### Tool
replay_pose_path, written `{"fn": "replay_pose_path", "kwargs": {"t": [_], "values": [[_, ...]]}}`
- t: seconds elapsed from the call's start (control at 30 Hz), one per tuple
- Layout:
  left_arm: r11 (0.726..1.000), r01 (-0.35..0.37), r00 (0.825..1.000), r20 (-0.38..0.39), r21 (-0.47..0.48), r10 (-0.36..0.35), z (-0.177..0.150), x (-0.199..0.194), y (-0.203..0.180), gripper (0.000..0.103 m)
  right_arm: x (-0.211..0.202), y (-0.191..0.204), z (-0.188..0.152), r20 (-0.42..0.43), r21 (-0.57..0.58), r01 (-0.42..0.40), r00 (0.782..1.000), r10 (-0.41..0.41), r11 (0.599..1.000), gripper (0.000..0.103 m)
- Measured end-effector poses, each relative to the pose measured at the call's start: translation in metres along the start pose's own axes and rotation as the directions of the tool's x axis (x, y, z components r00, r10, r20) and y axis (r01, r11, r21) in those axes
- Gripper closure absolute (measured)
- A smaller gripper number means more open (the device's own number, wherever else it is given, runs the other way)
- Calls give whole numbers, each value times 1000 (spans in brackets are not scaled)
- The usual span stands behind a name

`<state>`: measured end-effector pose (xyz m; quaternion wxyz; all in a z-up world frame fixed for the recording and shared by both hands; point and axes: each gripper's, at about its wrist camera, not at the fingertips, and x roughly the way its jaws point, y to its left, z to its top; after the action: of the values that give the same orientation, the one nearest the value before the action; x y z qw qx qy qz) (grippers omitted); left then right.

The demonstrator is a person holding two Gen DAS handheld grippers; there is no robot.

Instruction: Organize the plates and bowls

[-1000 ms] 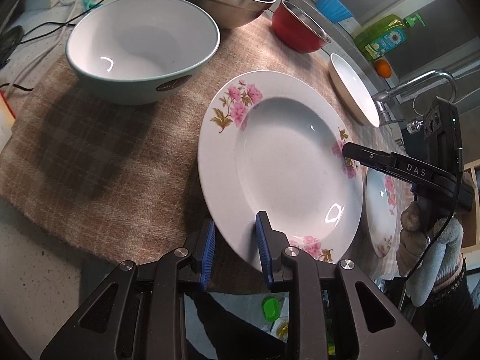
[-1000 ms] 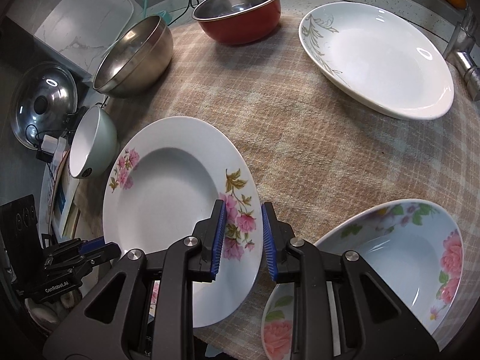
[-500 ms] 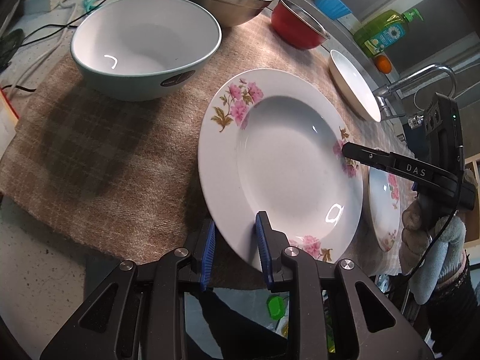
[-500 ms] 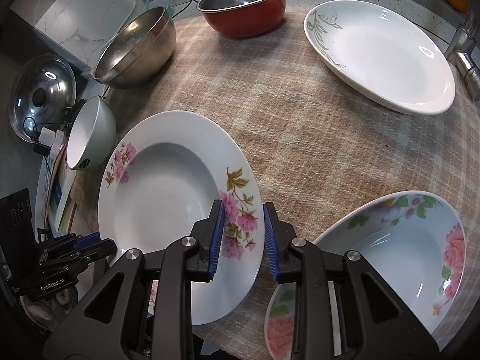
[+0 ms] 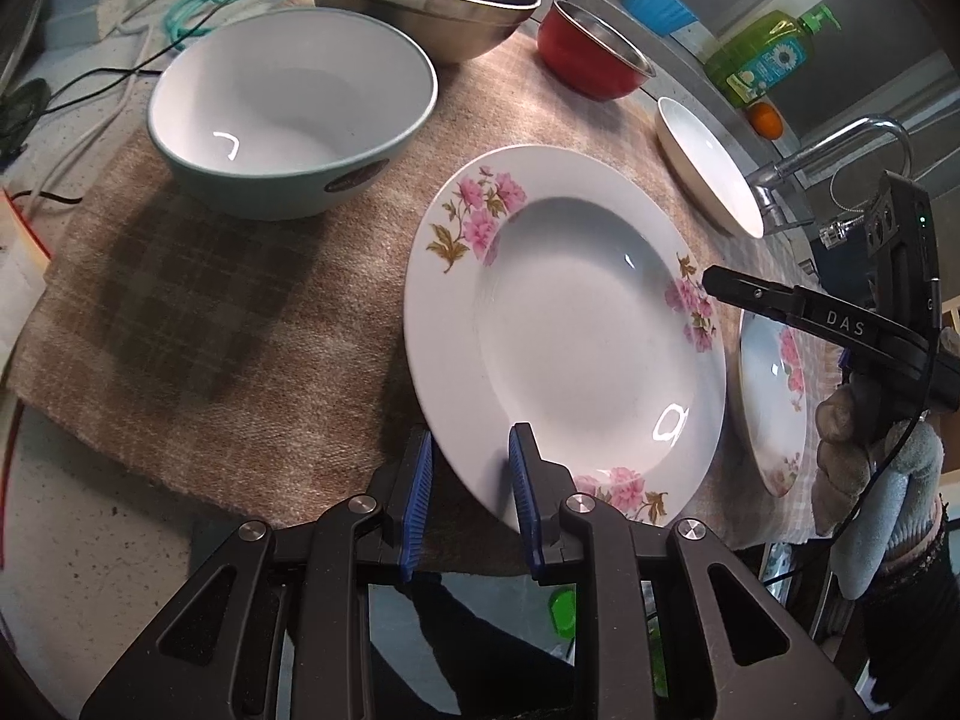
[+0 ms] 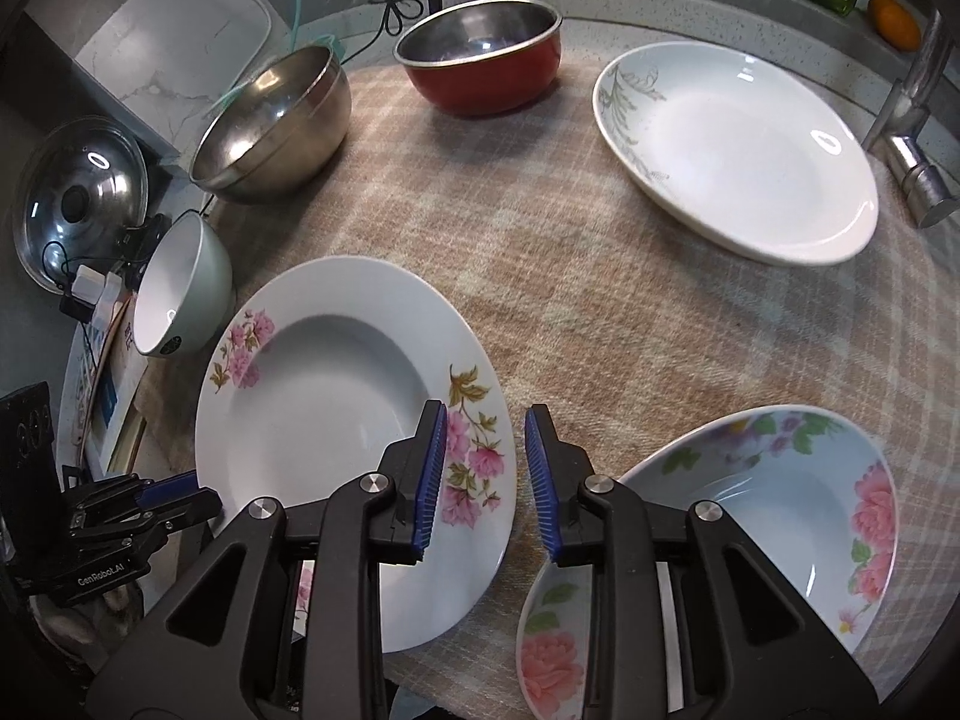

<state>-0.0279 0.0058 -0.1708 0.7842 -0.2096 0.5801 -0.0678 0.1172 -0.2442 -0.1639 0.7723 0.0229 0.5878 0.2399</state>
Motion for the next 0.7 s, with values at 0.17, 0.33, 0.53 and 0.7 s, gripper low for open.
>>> {"fn": "replay_pose_path", "kwargs": {"t": [0.17,0.33,0.53,0.7], "values": [[1000,-21,999,33,13,21,3,-13,0,79,-20,-9,-2,41,36,-6,999,5,999,74],[999,-29,997,66,24,27,6,-25,-6,79,-46,-25,-10,96,89,-2,995,-7,996,59],[998,0,997,75,57,-4,15,-23,-24,79,-73,-55,-28,145,169,20,988,-45,985,59],[991,40,997,65,126,-49,20,-14,-56,79,-90,-88,-48,154,245,49,984,-89,968,59]]}}
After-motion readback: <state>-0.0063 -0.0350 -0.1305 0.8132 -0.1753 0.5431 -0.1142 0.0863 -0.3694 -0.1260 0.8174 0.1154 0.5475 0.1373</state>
